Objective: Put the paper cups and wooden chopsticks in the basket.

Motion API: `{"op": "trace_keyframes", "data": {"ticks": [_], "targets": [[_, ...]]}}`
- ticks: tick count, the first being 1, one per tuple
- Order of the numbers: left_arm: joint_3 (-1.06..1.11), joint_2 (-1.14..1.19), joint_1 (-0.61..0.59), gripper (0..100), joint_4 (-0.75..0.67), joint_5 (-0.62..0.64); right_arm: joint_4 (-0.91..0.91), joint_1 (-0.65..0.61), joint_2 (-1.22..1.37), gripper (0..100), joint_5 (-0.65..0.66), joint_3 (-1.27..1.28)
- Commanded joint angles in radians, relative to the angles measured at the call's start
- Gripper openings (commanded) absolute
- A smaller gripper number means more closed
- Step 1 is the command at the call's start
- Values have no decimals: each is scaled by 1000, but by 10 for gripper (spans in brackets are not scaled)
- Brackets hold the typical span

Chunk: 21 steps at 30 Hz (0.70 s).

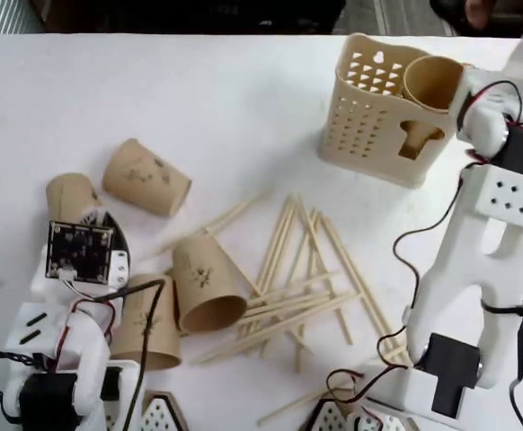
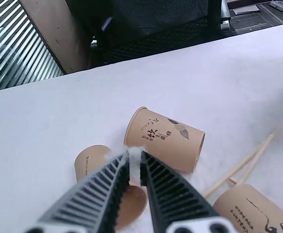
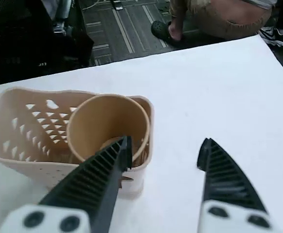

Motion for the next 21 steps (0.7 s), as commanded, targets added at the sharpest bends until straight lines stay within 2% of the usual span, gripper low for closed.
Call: {"op": "trace_keyframes", "data": {"ticks": [1,6,9,15,21], "targets": [[-41,8,13,64,-2,-8,71,-101,-2,229,26,-98],[-40,8,13,64,5,-8,84,-274,35,229,221,-57],[-40,8,13,64,5,-8,88,-343,99,229,293,-55],[-40,8,13,64,5,-8,87,-406,265,229,333,-109],[6,8,13,64,-3,-9,90,-401,461,230,325,-324]]}}
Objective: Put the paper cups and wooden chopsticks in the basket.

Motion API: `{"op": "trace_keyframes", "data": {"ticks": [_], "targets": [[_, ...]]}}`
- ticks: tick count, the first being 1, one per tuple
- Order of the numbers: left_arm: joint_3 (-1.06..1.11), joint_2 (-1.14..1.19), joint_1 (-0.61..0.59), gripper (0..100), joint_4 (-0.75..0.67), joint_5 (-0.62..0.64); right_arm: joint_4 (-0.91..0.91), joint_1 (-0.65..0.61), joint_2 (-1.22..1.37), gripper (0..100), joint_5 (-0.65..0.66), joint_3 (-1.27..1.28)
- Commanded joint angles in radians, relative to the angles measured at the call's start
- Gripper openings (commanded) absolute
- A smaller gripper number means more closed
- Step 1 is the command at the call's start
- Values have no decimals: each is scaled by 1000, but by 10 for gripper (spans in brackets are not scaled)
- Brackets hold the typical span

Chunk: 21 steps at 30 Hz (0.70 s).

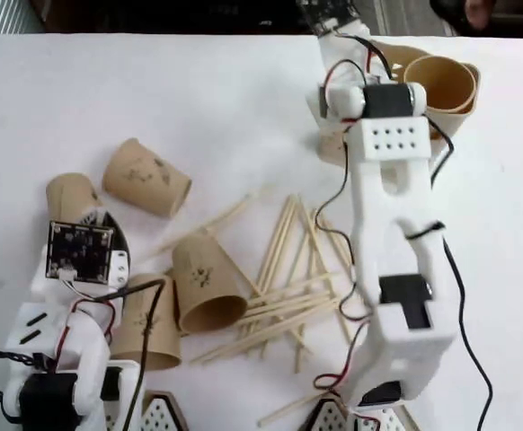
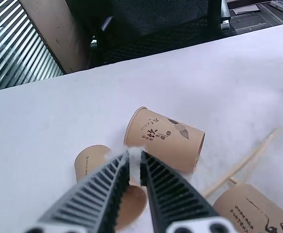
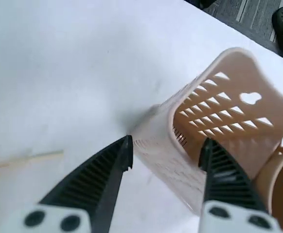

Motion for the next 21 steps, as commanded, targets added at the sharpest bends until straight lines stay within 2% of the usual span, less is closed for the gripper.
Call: {"op": "trace_keyframes", "data": {"ticks": [1,7,9,13,14,21], "targets": [[11,8,13,64,-3,-9,5,1,79,230,5,-163],[28,8,13,64,-3,-9,36,-1,237,223,9,-319],[28,8,13,64,-3,-9,67,-5,275,173,11,-373],[28,8,13,63,-3,-9,134,-15,321,8,12,-480],[28,8,13,63,-3,-9,156,-16,328,29,12,-509],[25,8,13,63,-3,-9,308,-79,325,19,66,-684]]}}
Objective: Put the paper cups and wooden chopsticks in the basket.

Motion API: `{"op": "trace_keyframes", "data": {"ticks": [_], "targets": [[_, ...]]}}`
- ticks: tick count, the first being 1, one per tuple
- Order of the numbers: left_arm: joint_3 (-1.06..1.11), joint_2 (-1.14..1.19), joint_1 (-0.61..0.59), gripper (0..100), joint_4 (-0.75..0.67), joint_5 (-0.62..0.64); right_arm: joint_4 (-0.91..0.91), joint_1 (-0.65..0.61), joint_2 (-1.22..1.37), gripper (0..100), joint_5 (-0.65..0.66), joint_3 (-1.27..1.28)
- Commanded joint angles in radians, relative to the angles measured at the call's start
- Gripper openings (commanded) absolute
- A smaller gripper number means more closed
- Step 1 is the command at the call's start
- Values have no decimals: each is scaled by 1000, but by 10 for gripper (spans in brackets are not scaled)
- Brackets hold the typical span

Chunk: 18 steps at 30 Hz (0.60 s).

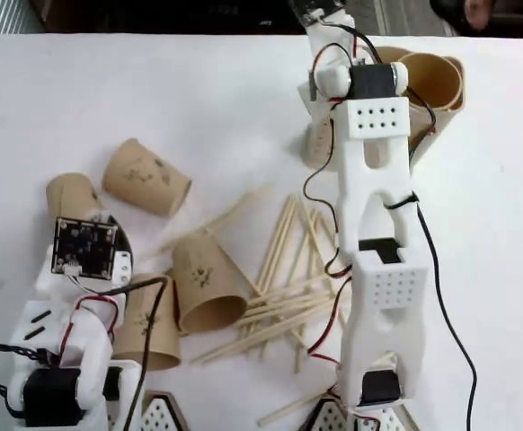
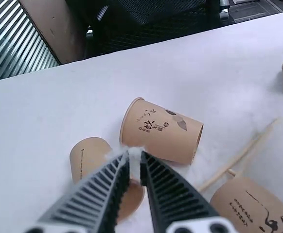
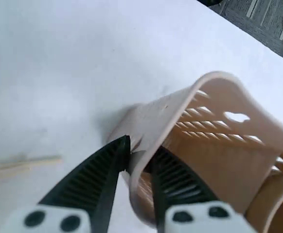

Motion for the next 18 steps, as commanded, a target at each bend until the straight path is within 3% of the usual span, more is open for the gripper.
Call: {"op": "trace_keyframes", "data": {"ticks": [1,11,18], "targets": [[-9,8,13,63,-3,-9,71,-65,-30,19,25,-127],[-11,8,13,63,-8,-9,104,-173,15,19,14,-169],[-11,8,13,63,-26,-9,36,-211,50,19,-81,-167]]}}
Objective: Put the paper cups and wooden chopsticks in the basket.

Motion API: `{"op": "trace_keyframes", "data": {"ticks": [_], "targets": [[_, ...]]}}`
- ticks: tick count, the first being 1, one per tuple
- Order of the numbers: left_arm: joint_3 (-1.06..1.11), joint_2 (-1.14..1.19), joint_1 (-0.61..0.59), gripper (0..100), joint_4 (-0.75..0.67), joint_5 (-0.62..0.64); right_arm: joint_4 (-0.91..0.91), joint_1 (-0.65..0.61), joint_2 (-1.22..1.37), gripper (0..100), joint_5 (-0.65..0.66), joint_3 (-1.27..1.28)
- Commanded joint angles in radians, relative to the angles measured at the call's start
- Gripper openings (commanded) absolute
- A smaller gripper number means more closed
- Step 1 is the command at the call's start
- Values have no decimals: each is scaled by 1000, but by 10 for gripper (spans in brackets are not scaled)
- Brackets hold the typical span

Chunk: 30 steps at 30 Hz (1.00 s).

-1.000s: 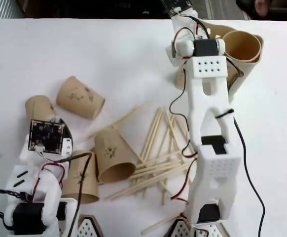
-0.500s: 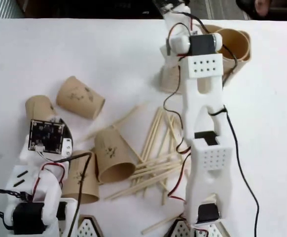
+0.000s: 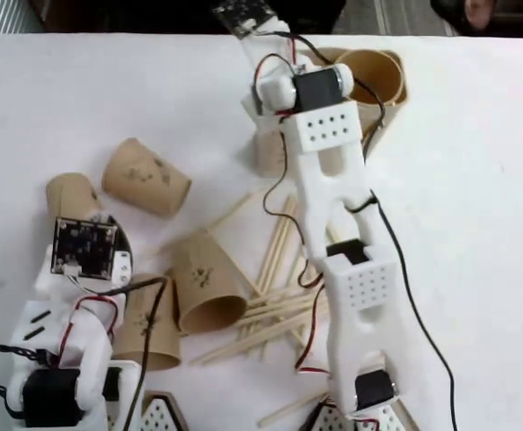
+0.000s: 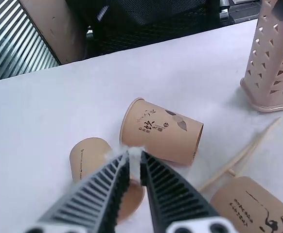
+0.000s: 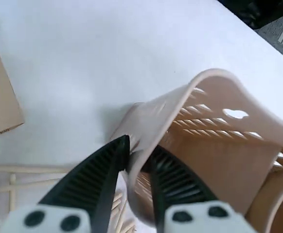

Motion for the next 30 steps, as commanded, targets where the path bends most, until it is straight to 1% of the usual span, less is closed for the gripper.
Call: {"op": "trace_keyframes", "data": {"ticks": [1,12,14,16,18,20,22,25,29,30], "targets": [[-11,8,13,63,-26,-9,-30,-39,-10,19,-18,-51],[-11,8,13,64,-23,-9,-22,-96,-4,22,-28,-54],[-11,8,13,64,-18,-12,-10,-104,-7,52,-28,-55],[-8,10,13,65,-17,-14,5,-107,-31,110,-28,-55],[-5,12,13,68,-9,-14,41,-111,-73,167,-28,-55],[-11,12,13,98,14,-14,87,-114,-130,200,-28,-55],[-12,12,13,141,21,-14,127,-114,-199,201,-28,-54],[-31,15,13,179,52,-14,133,-107,-311,202,-26,-17],[-127,16,13,188,138,-18,133,-125,-472,204,-20,183],[-155,16,12,188,157,-44,133,-133,-518,204,-20,249]]}}
